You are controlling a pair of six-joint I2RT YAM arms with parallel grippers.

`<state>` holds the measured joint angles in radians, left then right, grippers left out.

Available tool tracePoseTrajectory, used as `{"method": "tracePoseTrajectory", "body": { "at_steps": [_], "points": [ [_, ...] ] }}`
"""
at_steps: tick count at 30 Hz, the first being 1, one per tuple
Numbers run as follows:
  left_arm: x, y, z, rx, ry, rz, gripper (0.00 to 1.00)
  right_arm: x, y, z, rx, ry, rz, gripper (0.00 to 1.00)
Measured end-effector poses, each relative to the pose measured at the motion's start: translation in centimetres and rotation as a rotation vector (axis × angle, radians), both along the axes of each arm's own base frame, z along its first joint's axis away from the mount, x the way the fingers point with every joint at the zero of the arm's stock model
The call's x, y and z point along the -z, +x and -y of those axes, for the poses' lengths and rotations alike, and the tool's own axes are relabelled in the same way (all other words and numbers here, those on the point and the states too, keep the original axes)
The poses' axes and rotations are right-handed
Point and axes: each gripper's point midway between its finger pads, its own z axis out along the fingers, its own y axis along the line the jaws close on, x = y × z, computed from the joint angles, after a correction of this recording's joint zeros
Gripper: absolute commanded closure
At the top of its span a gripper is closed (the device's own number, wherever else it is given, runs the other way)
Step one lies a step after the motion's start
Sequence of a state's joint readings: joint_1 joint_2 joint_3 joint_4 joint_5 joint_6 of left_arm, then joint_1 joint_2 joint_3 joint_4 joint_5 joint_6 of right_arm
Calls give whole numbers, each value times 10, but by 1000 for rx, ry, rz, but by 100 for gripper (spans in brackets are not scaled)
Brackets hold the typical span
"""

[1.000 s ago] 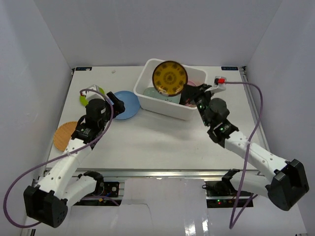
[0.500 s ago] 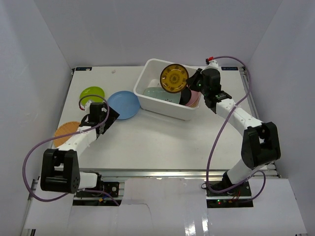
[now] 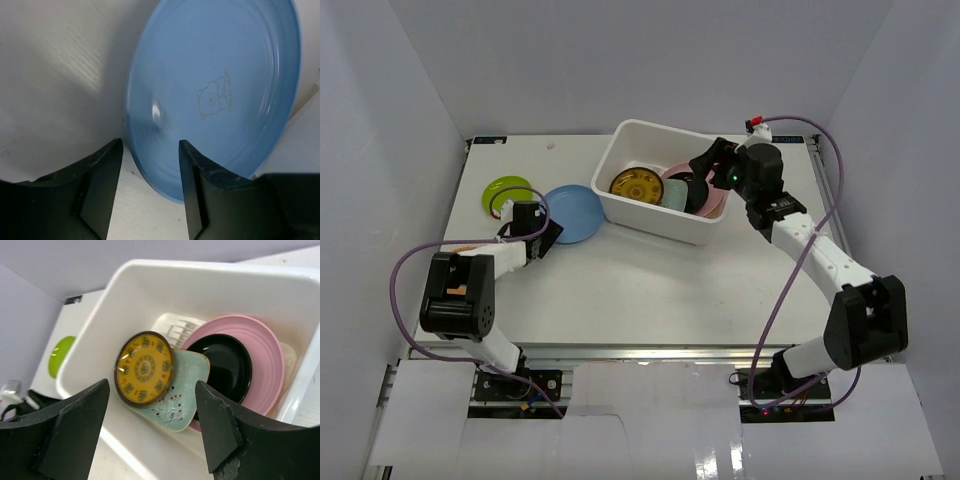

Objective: Place the plates into the plastic bin on the countertop

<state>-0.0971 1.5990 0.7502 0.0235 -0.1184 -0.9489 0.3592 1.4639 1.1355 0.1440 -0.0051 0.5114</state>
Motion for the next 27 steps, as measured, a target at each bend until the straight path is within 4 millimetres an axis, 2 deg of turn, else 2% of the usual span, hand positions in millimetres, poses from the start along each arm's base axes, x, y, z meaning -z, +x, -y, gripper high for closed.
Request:
{"method": "tracePoseTrajectory", "body": {
  "at_steps": [1,2,4,5,8,10,13,17,21,27],
  "points": [
    [3,3,0,-2,0,-2,48,-8,-7,1,-10,12,24,25],
    [4,5,0,-3,1,0,61,-15,-16,1,-23,24,45,26],
    [8,7,-1,-5,8,-8,77,-27,-31,0,-47,43,83,26],
    [11,7,-2,-9,12,-16,100,-30,-36,0,-56,48,94,26],
    [3,18,-12,-40,29,5,100,-32,-53,-10,-101,56,109,26],
    [2,18,-13,-34,50,-5,100,-28,-63,-21,-143,53,105,26],
    [-1,9,-14,-13,72,-28,100,-24,-75,-39,-205,33,103,25],
    [-19,-16,-21,18,129,-39,100,-19,-91,-67,-304,-5,105,16],
    [-62,-38,-30,30,189,21,100,-8,-101,-103,-407,-59,84,6],
    [-149,-62,-48,-1,285,242,100,3,-120,-152,-551,-126,63,2]
  ]
}}
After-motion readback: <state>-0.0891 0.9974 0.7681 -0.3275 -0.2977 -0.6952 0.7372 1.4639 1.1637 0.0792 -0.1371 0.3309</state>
